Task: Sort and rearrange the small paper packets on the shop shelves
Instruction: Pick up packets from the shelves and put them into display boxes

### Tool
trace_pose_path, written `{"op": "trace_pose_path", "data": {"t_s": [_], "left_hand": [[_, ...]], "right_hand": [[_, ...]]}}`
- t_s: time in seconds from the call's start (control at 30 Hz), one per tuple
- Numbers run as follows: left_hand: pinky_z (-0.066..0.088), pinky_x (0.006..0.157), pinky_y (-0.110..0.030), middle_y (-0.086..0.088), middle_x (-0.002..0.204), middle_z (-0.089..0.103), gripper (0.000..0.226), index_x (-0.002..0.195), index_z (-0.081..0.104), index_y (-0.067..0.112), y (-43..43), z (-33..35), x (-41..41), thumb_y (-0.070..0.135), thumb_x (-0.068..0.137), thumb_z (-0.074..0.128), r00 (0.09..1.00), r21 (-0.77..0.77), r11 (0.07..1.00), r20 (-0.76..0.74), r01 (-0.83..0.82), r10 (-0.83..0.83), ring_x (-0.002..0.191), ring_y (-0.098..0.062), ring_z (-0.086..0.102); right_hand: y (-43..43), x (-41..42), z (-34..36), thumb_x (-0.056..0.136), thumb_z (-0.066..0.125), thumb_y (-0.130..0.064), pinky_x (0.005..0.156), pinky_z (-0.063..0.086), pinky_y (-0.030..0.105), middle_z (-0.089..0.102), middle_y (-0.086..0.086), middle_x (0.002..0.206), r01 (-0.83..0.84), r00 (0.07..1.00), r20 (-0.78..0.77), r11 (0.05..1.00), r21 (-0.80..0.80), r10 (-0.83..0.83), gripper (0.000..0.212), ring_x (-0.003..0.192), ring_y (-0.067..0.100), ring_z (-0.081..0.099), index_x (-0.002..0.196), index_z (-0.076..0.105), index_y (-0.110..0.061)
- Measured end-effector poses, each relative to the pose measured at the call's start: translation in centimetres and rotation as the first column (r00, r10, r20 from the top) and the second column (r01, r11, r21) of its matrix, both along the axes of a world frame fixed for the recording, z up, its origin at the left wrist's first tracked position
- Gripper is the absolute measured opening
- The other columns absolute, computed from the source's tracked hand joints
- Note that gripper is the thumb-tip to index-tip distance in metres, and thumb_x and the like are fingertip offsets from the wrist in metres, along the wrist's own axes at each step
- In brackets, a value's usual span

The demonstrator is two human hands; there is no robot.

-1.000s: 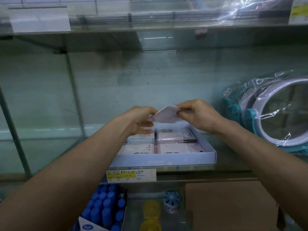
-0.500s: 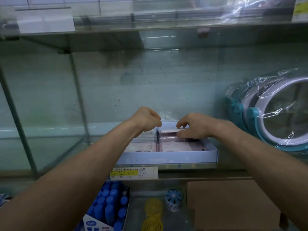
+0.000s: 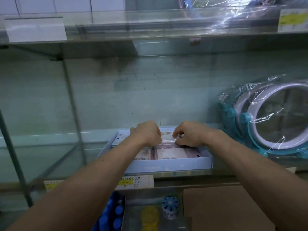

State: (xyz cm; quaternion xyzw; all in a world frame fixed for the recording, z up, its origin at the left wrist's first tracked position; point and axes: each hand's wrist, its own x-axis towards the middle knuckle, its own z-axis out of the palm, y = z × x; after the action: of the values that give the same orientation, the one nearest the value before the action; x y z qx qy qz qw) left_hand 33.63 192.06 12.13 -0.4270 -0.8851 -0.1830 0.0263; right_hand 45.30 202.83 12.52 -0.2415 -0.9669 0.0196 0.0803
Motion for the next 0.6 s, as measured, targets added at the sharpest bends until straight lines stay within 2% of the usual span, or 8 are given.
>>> {"op": "trace_pose_path", "data": {"t_s": [0.1,0.27,0.47,0.53,0.6], "left_hand": [[0.047,0.096,-0.040,0.004,0.107,0.069,0.021,0.098,0.074,0.022,0.2,-0.1,-0.5,0.018,0.080,0.065,0.998,0.006,0.998,0.039,0.058,-0.058,0.101,-0.020,0.061],[0.050,0.093,-0.038,0.006,0.106,0.069,0.020,0.097,0.074,0.025,0.2,-0.2,-0.6,0.020,0.081,0.064,0.998,-0.018,0.997,-0.007,0.069,-0.069,0.099,-0.019,0.061],[0.050,0.093,-0.035,0.002,0.109,0.067,0.022,0.102,0.072,0.022,-0.3,0.2,-1.0,0.021,0.082,0.063,0.992,-0.041,0.992,-0.022,0.121,-0.122,0.103,-0.022,0.061],[0.050,0.093,-0.034,-0.002,0.106,0.065,0.017,0.099,0.068,0.024,-1.0,0.6,-1.3,0.023,0.083,0.063,0.991,-0.034,0.991,-0.046,0.128,-0.129,0.106,-0.025,0.060],[0.049,0.093,-0.034,-0.004,0.111,0.067,0.010,0.092,0.065,0.025,-1.8,0.8,-2.0,0.024,0.083,0.061,0.991,-0.033,0.993,-0.067,0.112,-0.114,0.106,-0.026,0.060]], "right_hand": [[-0.3,-0.4,-0.1,0.089,0.058,-0.020,0.093,0.043,0.030,0.054,-0.003,0.133,-0.008,1.000,-0.012,1.000,0.023,0.009,0.034,0.117,0.020,0.052,0.121,0.063,-0.030],[-0.7,-1.0,-0.1,0.086,0.057,-0.011,0.085,0.042,0.027,0.059,0.000,0.126,0.022,1.000,-0.002,0.999,0.050,-0.022,0.038,0.112,0.021,0.055,0.119,0.065,-0.029],[-1.6,-1.2,0.5,0.086,0.058,-0.017,0.096,0.044,0.032,0.054,-0.001,0.133,0.076,0.996,0.053,0.997,-0.001,-0.076,0.042,0.117,0.021,0.053,0.127,0.059,-0.028],[-2.2,-1.2,0.7,0.087,0.058,-0.024,0.100,0.042,0.033,0.050,-0.003,0.138,0.068,0.996,0.051,0.998,-0.014,-0.067,0.044,0.121,0.021,0.050,0.131,0.055,-0.028],[-2.7,-1.1,0.6,0.088,0.058,-0.025,0.099,0.041,0.033,0.050,-0.002,0.137,0.070,0.996,0.049,0.997,-0.033,-0.068,0.044,0.121,0.021,0.050,0.131,0.055,-0.028]]}}
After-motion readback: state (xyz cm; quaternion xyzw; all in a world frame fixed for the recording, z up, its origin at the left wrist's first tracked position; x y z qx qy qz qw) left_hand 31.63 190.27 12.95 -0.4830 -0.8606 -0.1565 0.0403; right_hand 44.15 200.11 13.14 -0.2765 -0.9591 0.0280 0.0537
